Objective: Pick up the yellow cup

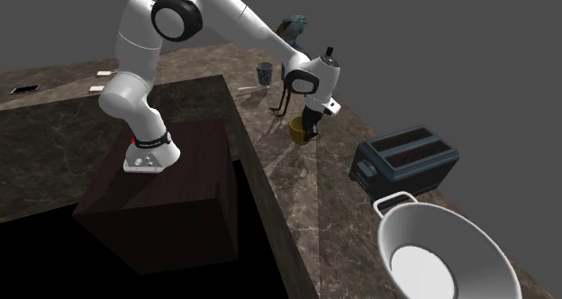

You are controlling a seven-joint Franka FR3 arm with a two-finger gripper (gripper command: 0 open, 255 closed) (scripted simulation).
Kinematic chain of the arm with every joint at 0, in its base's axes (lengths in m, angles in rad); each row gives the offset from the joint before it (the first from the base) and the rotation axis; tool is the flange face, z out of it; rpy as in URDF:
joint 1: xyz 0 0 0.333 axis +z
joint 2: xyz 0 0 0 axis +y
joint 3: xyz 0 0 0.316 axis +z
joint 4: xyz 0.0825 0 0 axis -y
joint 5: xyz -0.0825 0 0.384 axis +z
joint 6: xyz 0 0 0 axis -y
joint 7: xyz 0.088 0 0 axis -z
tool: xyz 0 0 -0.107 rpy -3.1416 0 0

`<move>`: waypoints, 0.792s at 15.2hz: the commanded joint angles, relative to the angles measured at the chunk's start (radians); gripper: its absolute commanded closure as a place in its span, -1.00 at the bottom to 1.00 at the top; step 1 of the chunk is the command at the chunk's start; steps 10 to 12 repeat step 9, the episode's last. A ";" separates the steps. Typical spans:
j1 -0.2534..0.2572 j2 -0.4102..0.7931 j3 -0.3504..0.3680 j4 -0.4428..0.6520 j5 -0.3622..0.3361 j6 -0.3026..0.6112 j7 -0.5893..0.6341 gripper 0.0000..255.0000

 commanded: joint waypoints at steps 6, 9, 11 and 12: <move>0.000 -0.054 -0.003 0.015 -0.006 -0.069 0.005 1.00; 0.001 -0.063 -0.004 0.018 -0.007 -0.080 0.006 1.00; 0.001 -0.063 -0.004 0.018 -0.007 -0.080 0.006 1.00; 0.001 -0.063 -0.004 0.018 -0.007 -0.080 0.006 1.00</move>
